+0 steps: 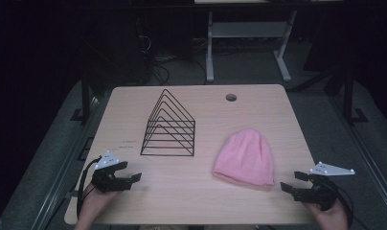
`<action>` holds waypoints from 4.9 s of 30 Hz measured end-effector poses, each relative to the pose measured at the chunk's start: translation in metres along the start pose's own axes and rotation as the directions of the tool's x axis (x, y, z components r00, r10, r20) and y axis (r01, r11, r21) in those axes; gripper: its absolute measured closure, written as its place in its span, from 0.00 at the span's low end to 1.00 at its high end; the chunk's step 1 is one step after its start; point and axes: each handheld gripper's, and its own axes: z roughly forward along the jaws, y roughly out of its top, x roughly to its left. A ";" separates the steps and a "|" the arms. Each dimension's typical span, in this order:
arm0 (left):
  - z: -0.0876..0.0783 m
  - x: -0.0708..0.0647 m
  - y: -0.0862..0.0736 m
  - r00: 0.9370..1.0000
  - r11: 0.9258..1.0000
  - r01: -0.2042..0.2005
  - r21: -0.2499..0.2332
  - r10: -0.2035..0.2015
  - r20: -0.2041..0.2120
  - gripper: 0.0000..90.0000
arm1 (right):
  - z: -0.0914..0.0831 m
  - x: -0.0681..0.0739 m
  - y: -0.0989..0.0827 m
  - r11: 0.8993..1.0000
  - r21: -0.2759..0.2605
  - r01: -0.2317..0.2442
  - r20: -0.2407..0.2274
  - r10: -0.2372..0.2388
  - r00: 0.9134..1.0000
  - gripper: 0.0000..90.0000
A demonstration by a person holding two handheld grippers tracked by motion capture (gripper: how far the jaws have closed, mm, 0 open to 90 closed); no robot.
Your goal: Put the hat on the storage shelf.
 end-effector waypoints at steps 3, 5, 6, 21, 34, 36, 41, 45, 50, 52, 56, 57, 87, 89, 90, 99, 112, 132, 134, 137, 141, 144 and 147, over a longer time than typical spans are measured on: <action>0.000 -0.001 -0.001 1.000 1.000 -0.005 0.021 0.005 0.000 0.25 | 0.002 0.001 0.000 1.000 0.000 -0.020 -0.009 0.020 1.000 0.20; -0.001 -0.001 -0.003 1.000 1.000 -0.001 0.013 0.001 0.005 0.25 | 0.003 0.002 0.001 1.000 -0.002 -0.028 -0.017 0.028 0.999 0.19; -0.001 -0.001 -0.003 1.000 1.000 -0.001 0.013 0.001 0.005 0.25 | 0.004 0.003 0.003 1.000 0.000 -0.024 -0.018 0.024 1.000 0.19; -0.001 0.004 -0.004 1.000 1.000 0.009 0.009 -0.009 -0.001 0.25 | 0.016 0.010 0.050 0.998 0.032 0.053 -0.012 -0.052 0.999 0.16; 0.002 0.005 -0.001 1.000 1.000 0.004 0.007 -0.004 0.003 0.25 | 0.047 0.006 0.103 0.992 0.092 0.084 -0.067 -0.078 0.995 0.16; 0.001 0.005 0.000 1.000 1.000 0.008 0.005 -0.008 0.007 0.25 | 0.053 0.005 0.109 0.992 0.091 0.087 -0.074 -0.080 0.994 0.16; 0.000 0.007 0.000 1.000 1.000 -0.001 0.006 0.001 0.000 0.25 | 0.063 0.003 0.124 0.987 0.129 0.097 -0.076 -0.088 0.993 0.16; -0.001 0.010 -0.001 1.000 1.000 0.010 -0.006 -0.010 -0.001 0.25 | 0.072 -0.006 0.141 0.986 0.144 0.085 -0.078 -0.074 0.994 0.17; -0.001 0.010 -0.001 1.000 1.000 0.017 -0.010 -0.017 0.001 0.25 | 0.085 -0.019 0.149 0.984 0.165 0.061 -0.079 -0.049 0.996 0.20; -0.001 0.011 0.000 1.000 1.000 0.016 -0.008 -0.016 0.001 0.25 | 0.091 -0.024 0.151 0.982 0.181 0.049 -0.079 -0.035 0.996 0.21; 0.002 0.012 0.001 1.000 1.000 0.020 -0.003 -0.020 0.005 0.25 | 0.104 -0.031 0.154 0.975 0.219 0.043 -0.080 -0.026 0.996 0.24; 0.002 0.012 0.001 1.000 1.000 0.020 -0.003 -0.020 0.005 0.25 | 0.104 -0.031 0.154 0.975 0.219 0.043 -0.080 -0.026 0.996 0.24; 0.005 0.011 0.001 1.000 1.000 0.001 0.013 -0.001 0.008 0.25 | 0.148 -0.051 0.146 0.941 0.334 -0.055 -0.144 0.109 0.984 0.82; 0.005 0.012 0.001 1.000 1.000 -0.007 0.019 0.007 0.009 0.25 | 0.147 -0.051 0.146 0.942 0.331 -0.059 -0.147 0.113 0.983 0.83; 0.005 0.011 0.001 1.000 1.000 -0.005 0.015 0.005 0.010 0.25 | 0.144 -0.051 0.146 0.946 0.319 -0.060 -0.162 0.116 0.980 0.86; 0.005 0.011 0.001 1.000 1.000 0.015 0.005 -0.015 0.014 0.25 | 0.124 -0.044 0.152 0.969 0.247 -0.031 -0.204 0.083 0.975 0.87; 0.008 0.009 0.000 1.000 1.000 -0.003 0.020 0.003 0.019 0.25 | 0.084 -0.017 0.176 0.990 0.134 0.036 -0.245 -0.002 0.970 0.88; -0.007 0.010 0.015 0.998 1.000 -0.016 -0.018 0.017 0.062 0.26 | 0.042 0.024 0.219 0.982 -0.013 0.188 -0.261 -0.185 0.948 0.88; -0.008 0.010 0.019 0.997 1.000 -0.023 -0.021 0.024 0.074 0.26 | 0.040 0.028 0.224 0.980 -0.013 0.197 -0.260 -0.194 0.946 0.88; -0.010 0.010 0.024 0.996 0.999 -0.037 -0.019 0.039 0.086 0.26 | 0.038 0.030 0.228 0.978 -0.017 0.207 -0.259 -0.204 0.944 0.88; -0.015 0.008 0.034 0.991 0.998 -0.065 -0.008 0.066 0.115 0.26 | 0.032 0.035 0.236 0.974 -0.035 0.224 -0.261 -0.226 0.939 0.88; -0.022 0.006 0.047 0.985 0.996 -0.090 -0.021 0.092 0.145 0.26 | 0.027 0.041 0.244 0.970 -0.056 0.237 -0.273 -0.243 0.931 0.88; -0.028 0.002 0.059 0.979 0.994 -0.098 -0.045 0.105 0.177 0.26 | 0.024 0.047 0.251 0.965 -0.068 0.252 -0.282 -0.261 0.923 0.88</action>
